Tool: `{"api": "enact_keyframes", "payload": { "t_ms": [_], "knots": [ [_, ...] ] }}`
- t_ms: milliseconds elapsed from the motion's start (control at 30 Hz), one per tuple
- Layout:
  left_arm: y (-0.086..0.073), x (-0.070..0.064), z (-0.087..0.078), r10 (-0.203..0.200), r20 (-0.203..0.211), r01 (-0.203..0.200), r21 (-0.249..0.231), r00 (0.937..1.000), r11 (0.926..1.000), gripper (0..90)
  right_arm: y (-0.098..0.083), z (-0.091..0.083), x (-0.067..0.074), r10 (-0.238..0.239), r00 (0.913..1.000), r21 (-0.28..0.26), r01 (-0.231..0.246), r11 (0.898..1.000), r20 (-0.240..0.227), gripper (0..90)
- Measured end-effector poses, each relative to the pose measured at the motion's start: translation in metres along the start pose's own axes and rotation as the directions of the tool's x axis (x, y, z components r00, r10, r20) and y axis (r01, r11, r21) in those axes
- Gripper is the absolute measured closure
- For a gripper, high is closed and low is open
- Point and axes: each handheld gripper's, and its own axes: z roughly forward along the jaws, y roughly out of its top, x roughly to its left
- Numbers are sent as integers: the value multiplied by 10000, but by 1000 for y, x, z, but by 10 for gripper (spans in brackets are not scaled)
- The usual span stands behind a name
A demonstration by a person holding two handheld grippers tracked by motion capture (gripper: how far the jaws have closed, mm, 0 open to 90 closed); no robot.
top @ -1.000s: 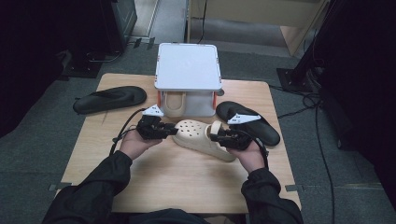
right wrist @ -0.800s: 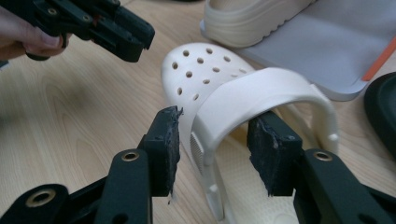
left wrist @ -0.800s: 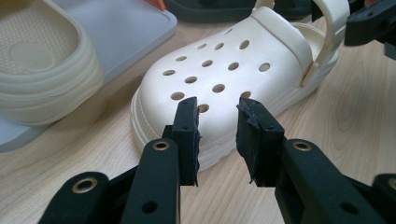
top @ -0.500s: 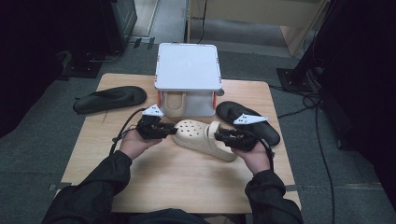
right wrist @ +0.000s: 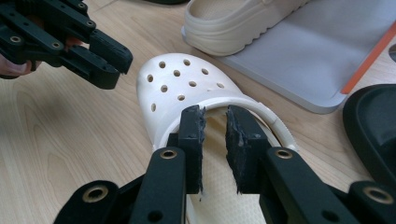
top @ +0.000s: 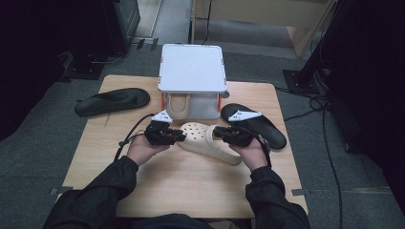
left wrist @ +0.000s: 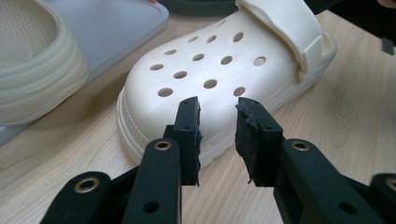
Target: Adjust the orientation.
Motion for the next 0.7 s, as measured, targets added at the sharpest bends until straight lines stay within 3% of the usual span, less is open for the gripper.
{"api": "enact_keyframes", "payload": {
  "t_ms": [167, 267, 300, 433, 567, 700],
  "knots": [
    [-4, -2, 7, -114, -154, 116, 77, 9998, 9999, 712, 1, -4, -8, 20, 9998, -201, -16, 9998, 179, 773],
    [-7, -3, 12, -139, -150, 142, 195, 9998, 9997, 714, 1, -7, -25, 156, 9981, -483, -127, 9987, 597, 766],
    [-7, -3, 12, -139, -150, 142, 195, 9998, 9997, 714, 1, -7, -25, 156, 9981, -483, -127, 9987, 597, 766],
    [-9, -5, 15, -97, -149, 99, 124, 9998, 9999, 715, -6, 2, -43, -165, 9943, -348, 202, 9992, 1050, 778],
    [-9, -5, 15, -88, -179, 90, 116, 9998, 9999, 721, -10, 13, -63, -145, 9947, -238, 170, 9996, 1015, 784],
    [-10, -4, 15, -59, -226, 61, 114, 9997, 9999, 725, -12, 21, -70, -57, 9970, 29, 55, 10000, 773, 785]
  ]
}}
